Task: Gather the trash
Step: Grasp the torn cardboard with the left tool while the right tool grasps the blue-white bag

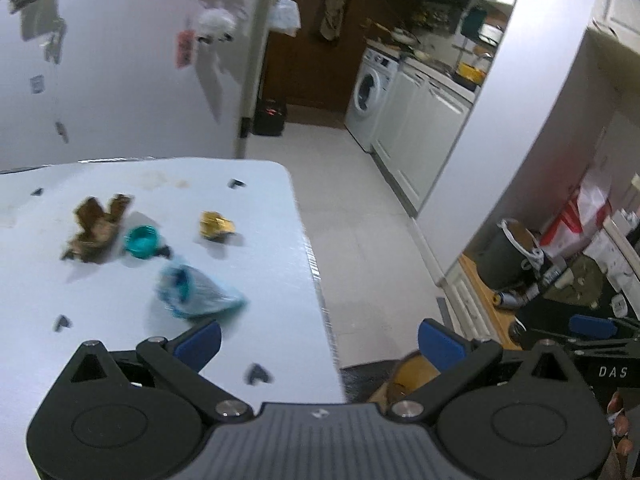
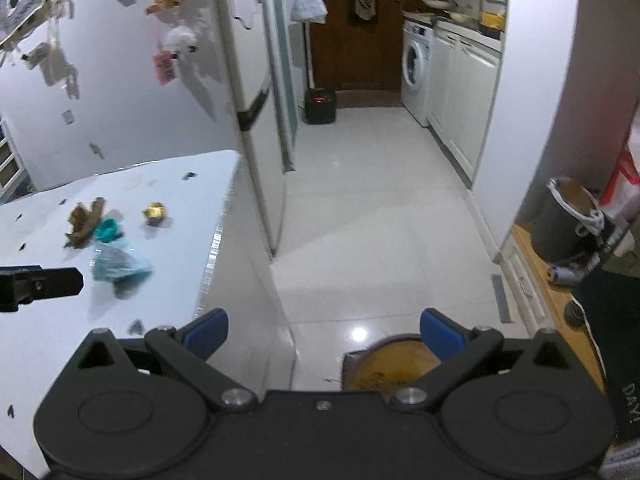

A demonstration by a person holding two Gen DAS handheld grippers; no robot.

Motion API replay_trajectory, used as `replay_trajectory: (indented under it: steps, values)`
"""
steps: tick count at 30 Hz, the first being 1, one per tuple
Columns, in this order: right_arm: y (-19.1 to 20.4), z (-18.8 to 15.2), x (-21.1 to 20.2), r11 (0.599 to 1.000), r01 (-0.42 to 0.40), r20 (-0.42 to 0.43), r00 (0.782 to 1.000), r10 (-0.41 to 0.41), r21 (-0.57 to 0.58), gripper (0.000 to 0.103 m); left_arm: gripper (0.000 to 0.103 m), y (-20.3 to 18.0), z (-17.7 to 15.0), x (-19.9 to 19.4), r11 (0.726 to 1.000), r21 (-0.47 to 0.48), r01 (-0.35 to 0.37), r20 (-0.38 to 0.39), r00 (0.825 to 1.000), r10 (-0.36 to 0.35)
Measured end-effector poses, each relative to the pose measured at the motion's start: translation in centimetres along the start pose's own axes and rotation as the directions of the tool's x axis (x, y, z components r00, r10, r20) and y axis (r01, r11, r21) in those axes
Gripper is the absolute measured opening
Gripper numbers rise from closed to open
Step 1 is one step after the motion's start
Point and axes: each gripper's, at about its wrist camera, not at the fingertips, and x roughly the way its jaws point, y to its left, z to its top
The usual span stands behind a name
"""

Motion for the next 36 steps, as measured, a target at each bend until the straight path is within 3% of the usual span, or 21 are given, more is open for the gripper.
replay_trajectory:
  steps: [9, 21, 28, 36]
  values:
    - [8.8, 1.6, 1.0, 0.996, -0.065, 0.031, 0.997, 0.067, -0.058, 0.103, 0.103, 8.0, 0.8, -2.7, 0.998, -0.040, -0.056, 0.063, 0.996, 0.058]
    - [18.8, 2.6, 3.4, 0.983, -0.129, 0.052, 0.989, 0.136, -0.128, 0.103, 0.103, 17.2, 2.2, -3.1, 0.993, -0.063, -0.100, 0.074, 0.992, 0.105]
    - [21.8, 3.2, 4.9, 0.977, -0.149, 0.083, 0.983, 0.162, -0.151, 0.103, 0.103, 20.5, 3.7, -0.7, 0.994, -0.032, -0.104, 0.072, 0.992, 0.106]
    - [24.1, 4.2, 8.2, 0.971, -0.186, 0.039, 0.980, 0.193, -0.148, 0.103, 0.103, 24.0, 5.8, 5.4, 0.991, 0.087, -0.099, 0.043, 0.994, 0.096]
